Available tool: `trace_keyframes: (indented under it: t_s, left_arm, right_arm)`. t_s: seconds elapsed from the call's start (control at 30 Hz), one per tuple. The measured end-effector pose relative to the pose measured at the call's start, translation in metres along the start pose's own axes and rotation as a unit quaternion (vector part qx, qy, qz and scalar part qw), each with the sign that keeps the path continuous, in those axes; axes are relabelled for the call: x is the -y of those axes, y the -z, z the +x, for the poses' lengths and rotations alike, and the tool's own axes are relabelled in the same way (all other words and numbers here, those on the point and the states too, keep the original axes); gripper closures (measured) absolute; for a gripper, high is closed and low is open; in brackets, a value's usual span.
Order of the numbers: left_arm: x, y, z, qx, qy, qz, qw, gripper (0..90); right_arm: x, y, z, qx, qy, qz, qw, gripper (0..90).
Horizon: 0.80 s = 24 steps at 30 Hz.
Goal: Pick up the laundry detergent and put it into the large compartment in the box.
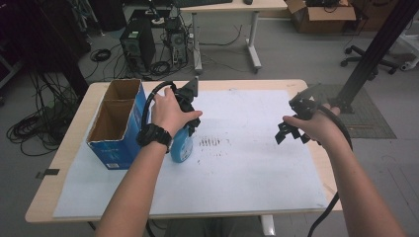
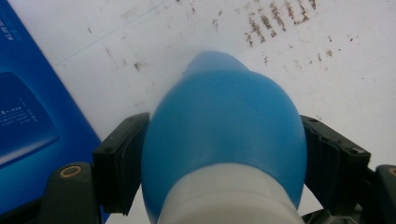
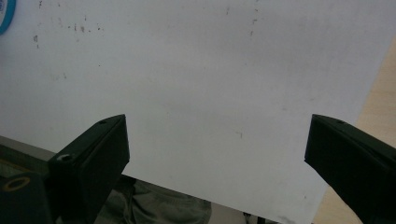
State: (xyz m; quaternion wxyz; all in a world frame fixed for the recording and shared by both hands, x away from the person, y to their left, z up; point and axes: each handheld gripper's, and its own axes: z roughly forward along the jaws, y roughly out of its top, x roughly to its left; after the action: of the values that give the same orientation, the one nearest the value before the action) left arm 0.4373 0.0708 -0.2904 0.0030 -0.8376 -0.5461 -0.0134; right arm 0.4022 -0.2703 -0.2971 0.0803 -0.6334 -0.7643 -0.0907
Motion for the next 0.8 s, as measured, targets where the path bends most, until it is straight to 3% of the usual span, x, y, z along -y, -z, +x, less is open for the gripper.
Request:
trace_keyframes:
  t_s: [0.8]
  left_arm:
    - [0.0001,0.0004,0.0006,-0.005,-0.001,-0.003,1.0000,28.9]
  right_arm:
    - [0.0009,0.0001,0.0007,0.000,0.002,0.002,1.0000,6.7]
